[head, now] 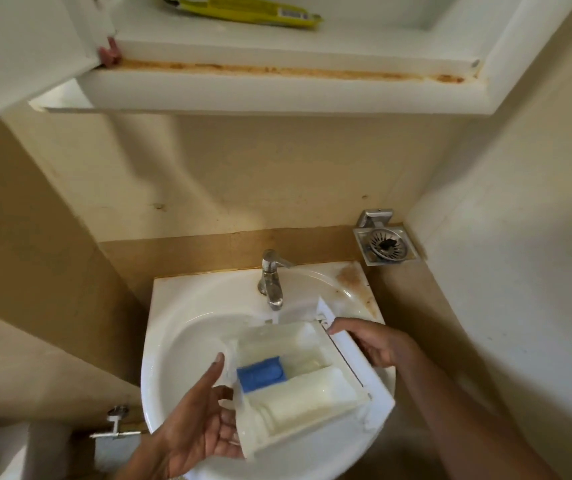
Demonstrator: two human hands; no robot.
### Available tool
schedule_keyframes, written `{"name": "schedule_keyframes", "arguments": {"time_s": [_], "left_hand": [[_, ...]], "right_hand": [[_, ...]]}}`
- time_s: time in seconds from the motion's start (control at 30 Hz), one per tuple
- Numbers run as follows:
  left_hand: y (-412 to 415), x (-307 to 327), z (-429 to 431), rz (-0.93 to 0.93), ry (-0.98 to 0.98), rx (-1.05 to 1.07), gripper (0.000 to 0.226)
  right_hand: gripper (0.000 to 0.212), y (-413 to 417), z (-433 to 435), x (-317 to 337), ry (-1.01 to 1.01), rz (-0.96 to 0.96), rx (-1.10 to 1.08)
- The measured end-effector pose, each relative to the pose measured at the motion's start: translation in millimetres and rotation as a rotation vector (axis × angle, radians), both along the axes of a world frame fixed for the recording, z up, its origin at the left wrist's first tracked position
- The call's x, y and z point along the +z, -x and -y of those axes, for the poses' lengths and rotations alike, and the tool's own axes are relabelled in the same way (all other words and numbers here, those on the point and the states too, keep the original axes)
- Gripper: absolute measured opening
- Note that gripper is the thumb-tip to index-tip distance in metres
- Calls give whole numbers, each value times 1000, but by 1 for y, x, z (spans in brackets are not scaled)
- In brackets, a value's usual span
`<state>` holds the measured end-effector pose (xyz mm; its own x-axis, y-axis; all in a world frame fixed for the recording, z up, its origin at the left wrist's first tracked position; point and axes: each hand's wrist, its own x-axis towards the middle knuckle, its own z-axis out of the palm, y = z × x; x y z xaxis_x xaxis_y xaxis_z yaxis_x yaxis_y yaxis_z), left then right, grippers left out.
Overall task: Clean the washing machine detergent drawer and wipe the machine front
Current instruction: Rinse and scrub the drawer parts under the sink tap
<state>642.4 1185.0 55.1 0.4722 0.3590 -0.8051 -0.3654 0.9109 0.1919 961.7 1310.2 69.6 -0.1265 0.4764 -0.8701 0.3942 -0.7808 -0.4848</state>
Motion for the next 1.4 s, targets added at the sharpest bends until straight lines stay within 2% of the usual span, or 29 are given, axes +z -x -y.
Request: {"name": "schedule_keyframes", "arguments": {"time_s": [0.07,0.13,0.23,0.4,0.43,0.5,0.53,0.57,0.6,0.63,0.67,0.8,0.93,1.07,1.17,1.4], "left_hand": [[-15,6,8,45,48,-30,78],[-30,9,15,-2,40,-1,61],[-42,7,26,-263,-53,67,51],[-61,9,54,-656,-166,160,28],[-68,7,60,-709,-198,216,24],[-83,8,56,-850,-240,371,29],[-84,12,55,-842,-248,470,29],[-83,18,53,-727,-192,523,27],[-84,29,47,-564,-93,542,35],[-82,27,47,-421,-24,580,59],[-82,31,41,-336,30,622,68],[-111,43,26,-418,-44,692,44],[-137,45,19,-389,-45,794,41],[-147,50,12,-393,-155,806,33],[-149,50,11,-434,-175,793,25],[-147,43,20,-454,-212,775,31]], "right_hand": [[71,13,-17,-1,39,8,131],[75,27,-30,-4,38,22,236],[80,41,-46,-15,-16,8,325],[58,63,-63,-25,-96,44,563],[58,68,-64,-27,-126,67,607],[57,77,-66,-31,-202,133,697],[56,80,-67,-33,-241,154,729],[56,82,-68,-34,-273,159,743],[55,83,-69,-34,-297,153,742],[54,84,-69,-36,-316,142,735],[50,84,-70,-36,-339,138,734],[31,79,-80,-38,-501,261,821],[38,73,-91,-38,-608,345,869],[35,70,-100,-33,-748,386,833],[42,68,-103,-28,-762,361,812],[42,62,-91,-33,-762,363,714]]}}
